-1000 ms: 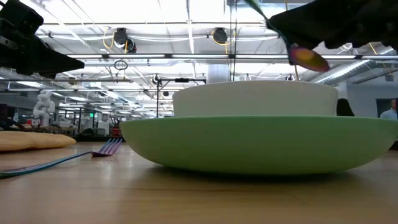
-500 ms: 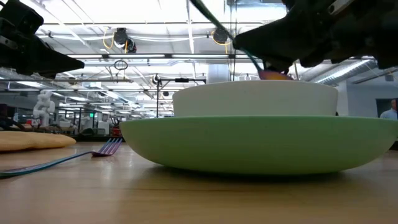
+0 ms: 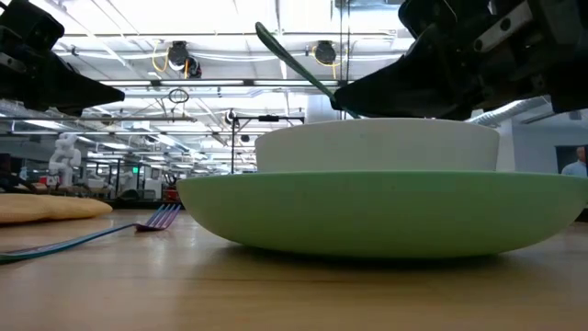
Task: Set table place
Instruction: Put the violet spoon on the white bowl
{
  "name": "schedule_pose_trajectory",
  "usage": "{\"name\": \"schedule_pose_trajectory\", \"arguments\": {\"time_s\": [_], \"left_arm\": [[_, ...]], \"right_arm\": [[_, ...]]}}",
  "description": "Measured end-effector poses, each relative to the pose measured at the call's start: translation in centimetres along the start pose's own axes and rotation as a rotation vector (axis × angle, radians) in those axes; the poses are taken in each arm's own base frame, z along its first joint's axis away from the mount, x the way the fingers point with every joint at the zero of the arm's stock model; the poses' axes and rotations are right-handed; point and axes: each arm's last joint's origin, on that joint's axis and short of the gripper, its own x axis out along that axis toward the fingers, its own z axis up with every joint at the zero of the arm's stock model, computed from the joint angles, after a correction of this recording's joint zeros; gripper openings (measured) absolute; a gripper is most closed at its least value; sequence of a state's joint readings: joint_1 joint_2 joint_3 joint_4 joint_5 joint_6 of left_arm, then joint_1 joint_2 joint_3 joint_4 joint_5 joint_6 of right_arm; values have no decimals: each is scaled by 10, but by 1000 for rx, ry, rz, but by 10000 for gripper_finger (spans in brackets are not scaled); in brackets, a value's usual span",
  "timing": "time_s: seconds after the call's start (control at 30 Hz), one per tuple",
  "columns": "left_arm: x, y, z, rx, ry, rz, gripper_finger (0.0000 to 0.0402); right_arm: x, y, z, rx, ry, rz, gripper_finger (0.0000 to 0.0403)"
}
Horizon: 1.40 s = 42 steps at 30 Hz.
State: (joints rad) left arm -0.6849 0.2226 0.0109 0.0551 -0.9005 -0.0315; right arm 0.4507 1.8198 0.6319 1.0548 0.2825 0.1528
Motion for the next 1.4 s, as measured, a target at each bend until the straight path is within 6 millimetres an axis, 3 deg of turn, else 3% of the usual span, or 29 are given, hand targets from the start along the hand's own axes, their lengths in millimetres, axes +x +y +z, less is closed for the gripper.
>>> {"name": "schedule_pose_trajectory", "arguments": {"time_s": [0.6,0.9,1.07,1.4], "left_arm": [[0,0,0,0,-1,0,10],[0,0,0,-2,-1,0,10],[0,0,0,-1,-1,-1,10],[0,0,0,-1,-1,-1,10]], "right_arm": [[2,-8,1,54,3,-37,0],[21,-9,-9,68,36,-52,0],[22,-9,-12,86,47,-54,0],[21,-10,-18,-4,115,-61,0]]}}
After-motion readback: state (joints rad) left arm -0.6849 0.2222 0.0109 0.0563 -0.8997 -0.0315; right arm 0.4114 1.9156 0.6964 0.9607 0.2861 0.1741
